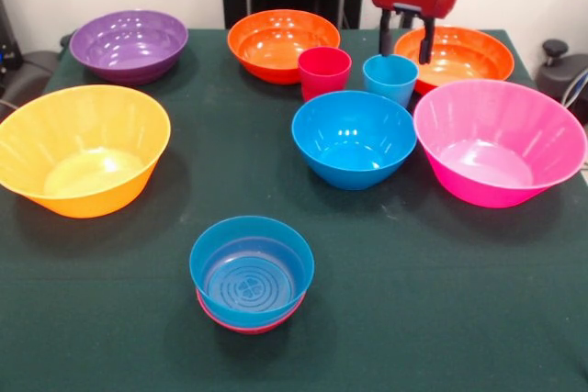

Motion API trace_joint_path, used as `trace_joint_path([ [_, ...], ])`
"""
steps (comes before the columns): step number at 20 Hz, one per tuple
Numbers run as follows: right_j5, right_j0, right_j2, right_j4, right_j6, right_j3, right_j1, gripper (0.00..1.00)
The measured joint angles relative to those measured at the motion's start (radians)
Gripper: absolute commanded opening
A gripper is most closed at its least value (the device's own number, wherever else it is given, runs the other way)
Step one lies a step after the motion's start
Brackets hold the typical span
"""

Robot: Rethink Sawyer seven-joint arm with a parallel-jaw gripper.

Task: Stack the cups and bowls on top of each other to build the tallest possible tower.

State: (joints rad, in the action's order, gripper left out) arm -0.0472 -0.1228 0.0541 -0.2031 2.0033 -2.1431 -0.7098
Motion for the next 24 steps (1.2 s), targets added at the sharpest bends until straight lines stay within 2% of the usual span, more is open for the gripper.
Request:
trace_joint_path([
  [7,0.102,-0.001,0.0,0.014,0.0,-0.06,0.014,1.0],
  [16,0.135,0.015,-0.001,0.014,0.0,-0.151,0.015,1.0],
  [24,0.166,0.008,-0.013,0.025,0.0,-0.173,0.033,1.0],
])
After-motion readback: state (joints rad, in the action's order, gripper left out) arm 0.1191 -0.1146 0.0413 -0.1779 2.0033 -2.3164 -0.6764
